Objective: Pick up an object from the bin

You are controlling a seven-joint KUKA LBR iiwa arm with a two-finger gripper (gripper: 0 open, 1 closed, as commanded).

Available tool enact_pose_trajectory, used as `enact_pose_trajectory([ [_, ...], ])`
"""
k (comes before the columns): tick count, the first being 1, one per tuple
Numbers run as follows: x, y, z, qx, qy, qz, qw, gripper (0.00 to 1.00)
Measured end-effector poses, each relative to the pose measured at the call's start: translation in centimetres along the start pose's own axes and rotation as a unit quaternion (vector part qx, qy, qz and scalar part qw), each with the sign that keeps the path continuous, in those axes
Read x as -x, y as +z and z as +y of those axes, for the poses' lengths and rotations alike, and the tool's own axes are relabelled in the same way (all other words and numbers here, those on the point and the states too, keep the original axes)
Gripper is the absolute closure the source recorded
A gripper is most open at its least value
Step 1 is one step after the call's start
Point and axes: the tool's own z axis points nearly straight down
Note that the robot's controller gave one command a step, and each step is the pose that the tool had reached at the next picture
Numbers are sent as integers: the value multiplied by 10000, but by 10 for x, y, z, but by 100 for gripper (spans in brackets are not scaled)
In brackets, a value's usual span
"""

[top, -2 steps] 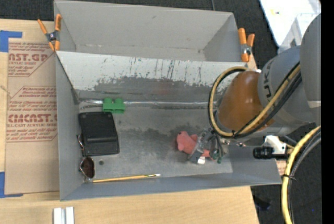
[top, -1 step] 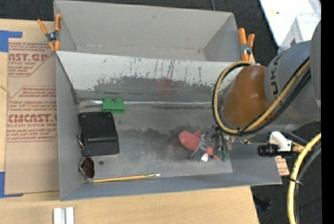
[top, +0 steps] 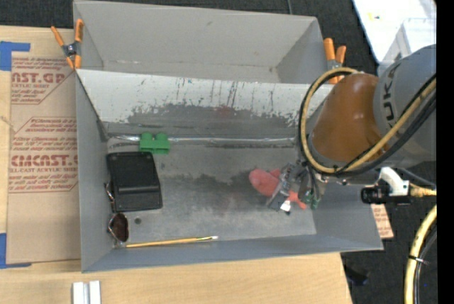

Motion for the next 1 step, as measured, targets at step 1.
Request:
enact_pose_trajectory([
  [1, 1, -15, 1, 12, -5, -20, 10000, 100],
])
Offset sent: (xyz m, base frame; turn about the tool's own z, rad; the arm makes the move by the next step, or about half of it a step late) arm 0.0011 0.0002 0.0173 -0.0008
